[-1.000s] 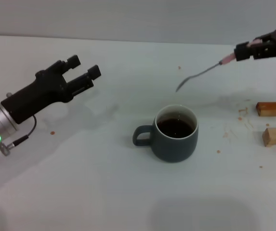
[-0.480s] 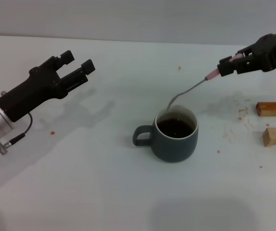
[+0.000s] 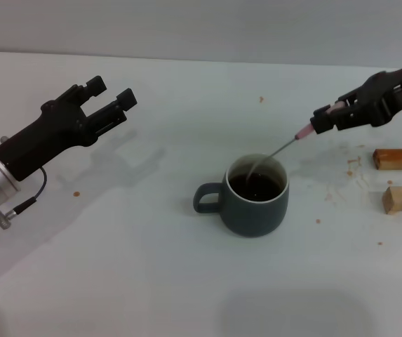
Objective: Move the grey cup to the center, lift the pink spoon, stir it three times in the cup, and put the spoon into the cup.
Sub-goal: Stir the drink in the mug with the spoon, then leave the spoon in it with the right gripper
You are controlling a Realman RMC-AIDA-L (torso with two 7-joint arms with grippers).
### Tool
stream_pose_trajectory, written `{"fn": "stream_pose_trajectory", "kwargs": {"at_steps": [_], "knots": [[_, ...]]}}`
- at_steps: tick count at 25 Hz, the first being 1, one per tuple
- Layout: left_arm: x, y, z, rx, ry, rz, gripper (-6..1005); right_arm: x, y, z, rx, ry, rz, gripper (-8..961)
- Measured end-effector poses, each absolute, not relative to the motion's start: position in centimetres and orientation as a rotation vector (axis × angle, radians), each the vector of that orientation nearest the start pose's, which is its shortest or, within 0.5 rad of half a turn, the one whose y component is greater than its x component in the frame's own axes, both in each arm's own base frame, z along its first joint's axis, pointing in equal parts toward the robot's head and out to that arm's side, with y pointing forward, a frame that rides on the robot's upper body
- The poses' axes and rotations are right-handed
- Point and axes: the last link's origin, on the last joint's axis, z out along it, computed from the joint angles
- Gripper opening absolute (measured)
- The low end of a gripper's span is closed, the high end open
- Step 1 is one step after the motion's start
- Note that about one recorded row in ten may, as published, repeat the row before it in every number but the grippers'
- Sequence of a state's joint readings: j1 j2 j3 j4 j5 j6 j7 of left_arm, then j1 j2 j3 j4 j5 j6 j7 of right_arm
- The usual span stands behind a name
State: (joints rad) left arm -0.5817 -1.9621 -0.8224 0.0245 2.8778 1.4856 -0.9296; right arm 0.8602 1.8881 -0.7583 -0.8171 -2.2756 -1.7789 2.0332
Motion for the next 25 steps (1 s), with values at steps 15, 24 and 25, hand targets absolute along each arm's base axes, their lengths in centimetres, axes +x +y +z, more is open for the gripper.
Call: {"fn": "stream_pose_trajectory", "kwargs": {"at_steps": [15,24,25], "knots": [[-28.8,33.0,-0.3,-2.169,-0.732,-1.148,830,17.8,39.8,4.8,-2.971,0.887,0.025,118],[-29.0,32.8,-0.3,-2.161,-0.740,-1.147,830,18.5,39.7,4.9,-2.955,0.892,-0.018,119],[-29.0,32.8,-0.3,-2.161,-0.740,-1.147,829,18.6,39.7,5.0,-2.946,0.892,-0.015,119]]}}
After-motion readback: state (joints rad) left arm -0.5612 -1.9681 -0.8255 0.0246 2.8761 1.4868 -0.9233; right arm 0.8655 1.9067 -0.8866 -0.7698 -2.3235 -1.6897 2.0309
